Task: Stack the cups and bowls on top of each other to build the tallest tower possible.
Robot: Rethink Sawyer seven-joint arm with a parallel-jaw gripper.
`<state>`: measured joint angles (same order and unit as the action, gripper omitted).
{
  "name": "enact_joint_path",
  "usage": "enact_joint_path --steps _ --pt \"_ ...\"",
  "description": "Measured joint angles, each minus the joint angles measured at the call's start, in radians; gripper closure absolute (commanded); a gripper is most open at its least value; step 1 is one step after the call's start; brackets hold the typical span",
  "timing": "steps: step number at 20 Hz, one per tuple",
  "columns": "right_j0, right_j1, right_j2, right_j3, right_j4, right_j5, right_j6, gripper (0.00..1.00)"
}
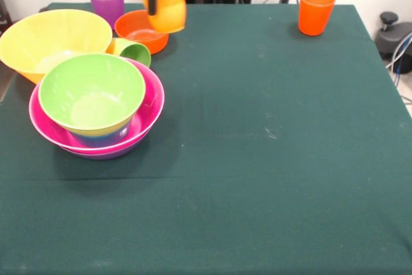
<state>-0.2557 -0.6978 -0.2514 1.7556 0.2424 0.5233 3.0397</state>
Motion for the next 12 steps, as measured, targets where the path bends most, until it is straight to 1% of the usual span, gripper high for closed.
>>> enact_joint_path --steps 4,12 --pt "-0.034 0.019 0.000 -0.026 -0.002 0.000 0.000 1.00" --pt "-0.041 0.049 0.000 -0.091 -0.021 0.007 0.000 1.00"
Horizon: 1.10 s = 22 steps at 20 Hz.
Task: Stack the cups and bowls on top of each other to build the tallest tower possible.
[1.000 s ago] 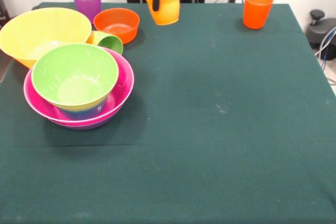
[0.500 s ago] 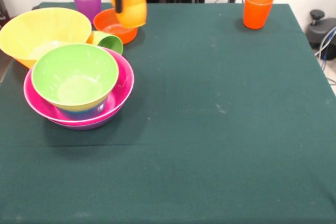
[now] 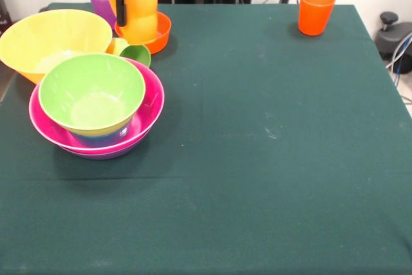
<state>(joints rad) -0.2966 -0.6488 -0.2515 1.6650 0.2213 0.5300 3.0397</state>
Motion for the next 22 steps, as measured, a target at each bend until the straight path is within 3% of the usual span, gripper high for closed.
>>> enact_joint_path --steps 22 --pt "-0.049 0.013 0.000 -0.191 -0.016 0.159 0.000 1.00"
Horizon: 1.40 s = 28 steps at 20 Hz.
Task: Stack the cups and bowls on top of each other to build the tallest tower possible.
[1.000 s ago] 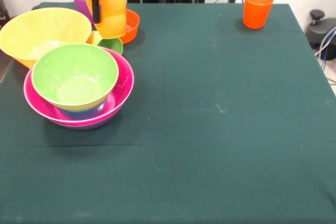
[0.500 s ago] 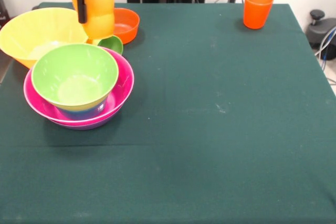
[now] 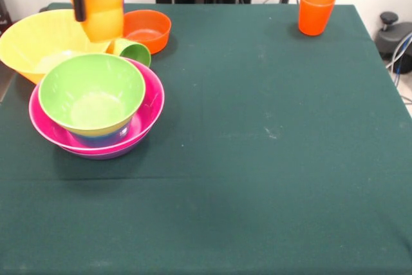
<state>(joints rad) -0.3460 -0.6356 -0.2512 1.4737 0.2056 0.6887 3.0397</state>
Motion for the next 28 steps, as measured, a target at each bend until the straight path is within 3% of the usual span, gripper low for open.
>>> enact_joint_path --steps 9,28 --pt "-0.038 0.064 0.000 -0.096 0.000 0.002 0.000 1.00" --pt "-0.039 0.215 -0.003 -0.228 0.000 0.002 0.000 1.00"
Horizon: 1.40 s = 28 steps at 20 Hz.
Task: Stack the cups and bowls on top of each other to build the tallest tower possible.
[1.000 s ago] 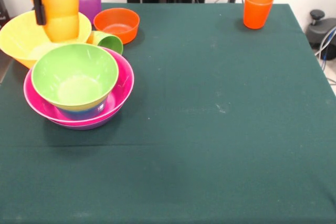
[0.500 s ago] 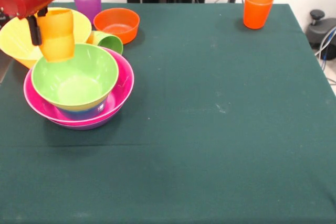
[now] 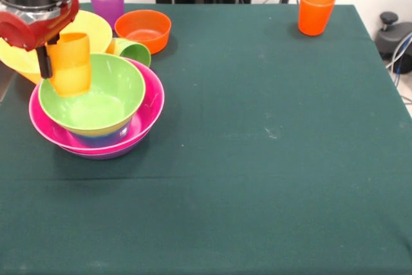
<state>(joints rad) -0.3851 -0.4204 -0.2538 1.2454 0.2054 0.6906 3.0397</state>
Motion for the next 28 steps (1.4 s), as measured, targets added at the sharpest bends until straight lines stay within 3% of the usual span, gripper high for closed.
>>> enact_joint_path --steps 28 --pt "0.061 0.033 -0.012 -0.045 0.000 0.014 0.000 1.00"
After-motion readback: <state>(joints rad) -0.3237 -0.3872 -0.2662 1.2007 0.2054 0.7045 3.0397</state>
